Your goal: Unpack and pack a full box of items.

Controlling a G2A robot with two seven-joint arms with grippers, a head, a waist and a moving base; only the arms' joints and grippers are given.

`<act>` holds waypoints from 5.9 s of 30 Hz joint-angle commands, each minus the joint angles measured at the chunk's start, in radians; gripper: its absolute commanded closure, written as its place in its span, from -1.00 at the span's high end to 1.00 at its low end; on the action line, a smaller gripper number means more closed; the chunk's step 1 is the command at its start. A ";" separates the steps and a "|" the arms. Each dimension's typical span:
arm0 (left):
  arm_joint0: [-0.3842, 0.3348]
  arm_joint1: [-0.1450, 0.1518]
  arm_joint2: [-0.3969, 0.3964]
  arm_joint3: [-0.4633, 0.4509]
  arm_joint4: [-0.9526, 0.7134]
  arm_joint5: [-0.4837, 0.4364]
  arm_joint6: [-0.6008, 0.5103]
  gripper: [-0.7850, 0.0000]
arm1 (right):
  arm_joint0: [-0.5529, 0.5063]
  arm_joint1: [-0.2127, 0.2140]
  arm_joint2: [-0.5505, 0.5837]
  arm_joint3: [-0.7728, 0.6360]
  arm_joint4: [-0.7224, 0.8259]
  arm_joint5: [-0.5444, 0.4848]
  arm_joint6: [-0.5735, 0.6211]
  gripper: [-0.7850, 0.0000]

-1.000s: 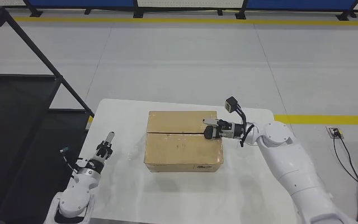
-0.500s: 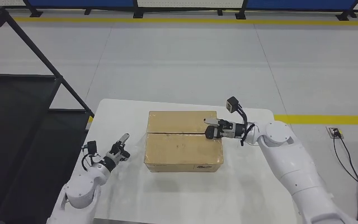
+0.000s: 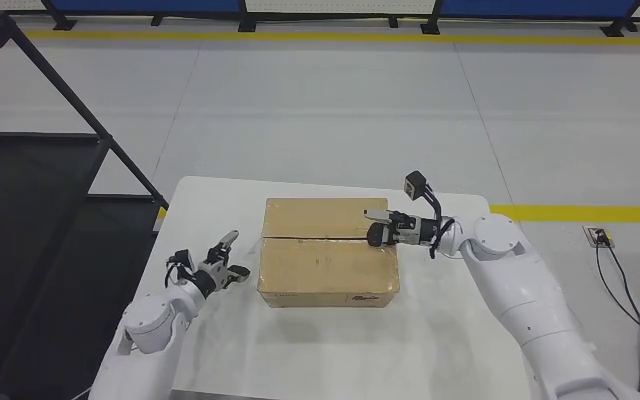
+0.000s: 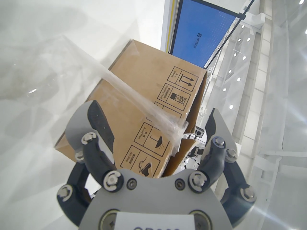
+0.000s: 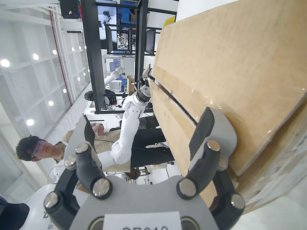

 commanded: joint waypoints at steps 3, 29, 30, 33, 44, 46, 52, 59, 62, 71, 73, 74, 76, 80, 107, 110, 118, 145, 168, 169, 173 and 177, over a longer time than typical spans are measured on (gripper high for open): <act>-0.036 -0.008 0.023 0.048 -0.059 0.011 0.023 1.00 | 0.000 0.000 0.000 0.000 0.000 0.000 -0.001 1.00; -0.053 -0.044 0.065 0.036 -0.169 -0.198 0.357 1.00 | -0.019 0.009 0.008 -0.026 -0.009 0.002 -0.003 1.00; -0.048 -0.044 0.064 0.029 -0.173 -0.208 0.359 1.00 | -0.021 0.009 0.008 -0.027 -0.010 0.002 -0.003 1.00; -0.035 -0.045 0.055 0.008 -0.182 -0.247 0.375 1.00 | -0.025 0.011 0.010 -0.031 -0.012 0.004 -0.003 1.00; 0.026 -0.048 0.037 -0.108 -0.137 -0.385 0.435 1.00 | -0.043 0.019 0.018 -0.060 -0.021 0.013 -0.005 1.00; 0.044 -0.048 0.035 -0.136 -0.120 -0.403 0.446 1.00 | -0.046 0.020 0.019 -0.068 -0.024 0.016 -0.007 1.00; 0.092 -0.045 0.034 -0.182 -0.059 -0.367 0.452 1.00 | -0.054 0.024 0.021 -0.092 -0.031 0.025 -0.012 1.00; 0.082 -0.038 0.027 -0.098 -0.103 -0.274 0.320 1.00 | -0.057 0.025 0.020 -0.100 -0.032 0.031 -0.014 1.00; 0.082 -0.037 0.024 -0.073 -0.117 -0.275 0.279 1.00 | -0.052 0.024 0.016 -0.095 -0.032 0.034 -0.014 1.00; 0.046 -0.036 0.033 -0.012 -0.139 -0.225 0.236 1.00 | -0.030 0.018 -0.002 -0.082 -0.031 0.040 -0.013 1.00; 0.035 -0.035 0.041 0.011 -0.138 -0.202 0.204 1.00 | -0.028 0.018 -0.003 -0.082 -0.033 0.040 -0.014 1.00; 0.028 -0.034 0.042 0.027 -0.134 -0.194 0.196 1.00 | -0.027 0.018 -0.004 -0.082 -0.033 0.039 -0.014 1.00; 0.010 -0.035 0.053 0.057 -0.129 -0.190 0.198 1.00 | -0.027 0.018 -0.004 -0.081 -0.035 0.040 -0.015 1.00; -0.045 -0.044 0.078 0.127 -0.165 -0.203 0.199 1.00 | -0.024 0.017 -0.007 -0.081 -0.034 0.044 -0.017 1.00; -0.114 -0.075 0.097 0.165 -0.198 -0.501 0.356 1.00 | -0.028 0.019 -0.016 -0.107 -0.056 0.069 -0.029 1.00; -0.064 -0.070 0.075 0.067 -0.165 -0.525 0.377 1.00 | -0.025 0.019 -0.019 -0.103 -0.056 0.067 -0.028 1.00; 0.031 -0.054 0.029 -0.113 -0.095 -0.526 0.301 1.00 | -0.027 0.020 -0.018 -0.099 -0.054 0.058 -0.023 1.00; 0.020 -0.029 0.008 0.070 -0.074 -0.373 0.072 1.00 | -0.062 0.034 0.001 -0.141 -0.058 0.056 -0.024 1.00; -0.221 -0.081 0.134 0.397 -0.259 -0.322 0.181 1.00 | -0.084 0.043 0.007 -0.184 -0.073 0.072 -0.036 1.00; -0.230 -0.082 0.136 0.408 -0.267 -0.332 0.174 1.00 | -0.085 0.043 0.008 -0.186 -0.073 0.073 -0.037 1.00; -0.261 -0.087 0.136 0.448 -0.282 -0.388 0.155 1.00 | -0.089 0.045 0.011 -0.192 -0.076 0.078 -0.041 1.00; -0.286 -0.091 0.129 0.474 -0.315 -0.454 0.118 1.00 | -0.093 0.047 0.014 -0.199 -0.077 0.082 -0.044 1.00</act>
